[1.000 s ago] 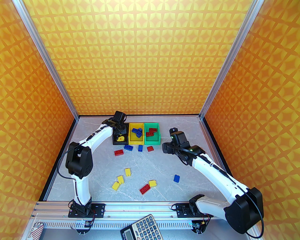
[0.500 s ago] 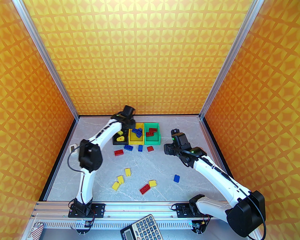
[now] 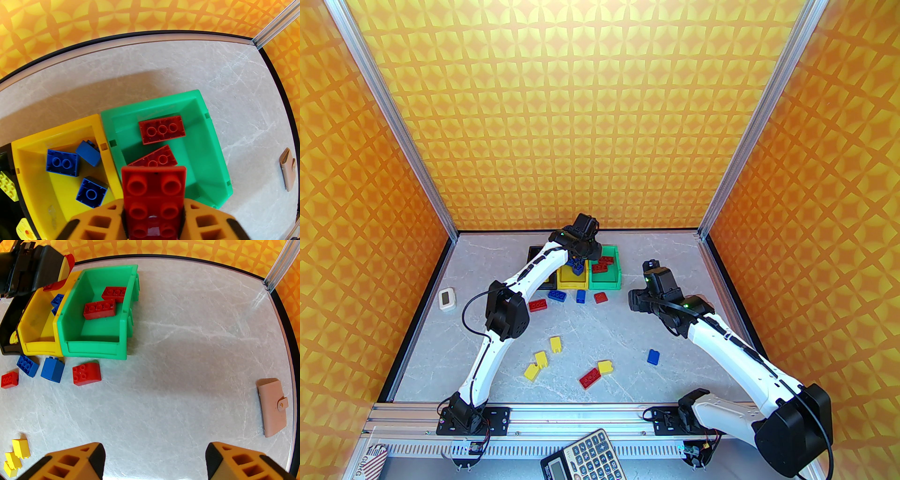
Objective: Sort the legos into containers by color
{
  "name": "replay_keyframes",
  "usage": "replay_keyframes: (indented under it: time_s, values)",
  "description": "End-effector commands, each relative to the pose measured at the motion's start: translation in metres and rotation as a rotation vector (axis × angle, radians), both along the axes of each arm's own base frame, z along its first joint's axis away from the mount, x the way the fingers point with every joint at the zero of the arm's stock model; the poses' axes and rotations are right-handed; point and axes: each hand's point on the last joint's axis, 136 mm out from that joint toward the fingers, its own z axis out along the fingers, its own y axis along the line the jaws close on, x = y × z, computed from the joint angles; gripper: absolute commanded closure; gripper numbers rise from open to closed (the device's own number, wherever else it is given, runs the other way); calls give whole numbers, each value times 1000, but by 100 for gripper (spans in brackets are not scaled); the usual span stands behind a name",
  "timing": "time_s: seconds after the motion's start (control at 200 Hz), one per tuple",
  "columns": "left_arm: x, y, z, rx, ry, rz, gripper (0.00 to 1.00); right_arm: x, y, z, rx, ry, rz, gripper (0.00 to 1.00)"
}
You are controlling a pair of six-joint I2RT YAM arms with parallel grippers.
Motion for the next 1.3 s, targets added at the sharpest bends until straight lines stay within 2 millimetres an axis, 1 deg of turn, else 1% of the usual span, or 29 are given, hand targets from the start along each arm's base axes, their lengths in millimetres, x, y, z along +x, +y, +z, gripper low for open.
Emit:
replay_keyframes:
  time_s: [0.0, 0.025, 0.085, 0.175, 0.25, 0.31, 0.315, 0.345, 0.355, 0.395, 0.41, 0.42, 0.445, 0.455, 0.495, 0.52, 0.62, 0.675, 0.705, 0.72, 0.755, 0.785, 0.795, 0.8, 0.82, 0.93, 1.015, 1.125, 1.295]
  values:
    - [6, -13, 13, -75, -27, -23, 36, -7, -1, -3, 10, 13, -5, 25]
    - [6, -13, 15, -77, -30, -25, 31, -7, -1, -4, 10, 14, -6, 24]
    - [5, -13, 22, -77, -41, -33, 27, -8, -1, -5, 10, 17, -1, 24]
    - [1, -9, 35, -79, -58, -37, 25, -7, 0, -6, 15, 19, 3, 24]
    - [-5, -2, 46, -73, -70, -30, 25, -7, 3, -8, 24, 25, 13, 24]
    - [-11, 7, 57, -66, -87, -17, 24, -7, 8, -8, 41, 29, 26, 24]
    - [-11, 8, 55, -62, -83, -16, 24, -7, 8, -9, 41, 30, 26, 24]
    - [-15, 13, 63, -59, -95, -8, 24, -7, 10, -9, 54, 31, 34, 24]
    - [-17, 15, 61, -54, -91, -4, 24, -7, 11, -10, 57, 33, 38, 24]
    - [-22, 23, 68, -50, -102, 7, 24, -7, 16, -11, 81, 37, 53, 24]
    - [-24, 26, 65, -44, -97, 11, 24, -7, 19, -11, 90, 37, 62, 24]
    - [-26, 28, 69, -47, -103, 13, 24, -7, 20, -12, 96, 39, 66, 24]
    - [-30, 35, 67, -38, -97, 23, 24, -8, 23, -14, 109, 44, 74, 24]
    - [-31, 36, 70, -40, -100, 26, 24, -8, 24, -15, 115, 46, 78, 24]
    - [-38, 46, 65, -26, -90, 38, 24, -10, 30, -18, 137, 55, 96, 24]
    - [-42, 52, 68, -25, -92, 47, 23, -12, 33, -21, 146, 64, 106, 24]
    - [-60, 77, 61, -3, -81, 83, 23, -25, 50, -35, 158, 106, 170, 24]
    - [-71, 93, 51, 18, -65, 110, 23, -35, 58, -47, 159, 148, 195, 24]
    - [-77, 100, 50, 21, -64, 122, 23, -41, 62, -52, 161, 175, 206, 24]
    - [-80, 105, 45, 27, -56, 129, 23, -43, 63, -56, 161, 189, 208, 24]
    - [-85, 113, 43, 30, -52, 142, 23, -50, 68, -63, 162, 217, 214, 24]
    - [-91, 121, 37, 38, -41, 156, 23, -57, 73, -69, 165, 241, 224, 24]
    - [-91, 122, 38, 35, -44, 162, 23, -59, 74, -71, 166, 248, 227, 25]
    - [-94, 124, 33, 42, -34, 163, 23, -60, 75, -71, 166, 251, 229, 25]
    - [-98, 129, 27, 47, -23, 171, 23, -65, 78, -75, 167, 263, 232, 25]
    - [-113, 151, 13, 52, 2, 217, 23, -90, 97, -85, 181, 307, 258, 24]
    - [-121, 161, 5, 54, 16, 236, 22, -107, 108, -90, 195, 337, 260, 24]
    - [-127, 166, -1, 59, 30, 244, 22, -125, 113, -97, 201, 367, 243, 22]
    - [-126, 167, -5, 64, 31, 243, 22, -141, 117, -109, 190, 392, 226, 21]
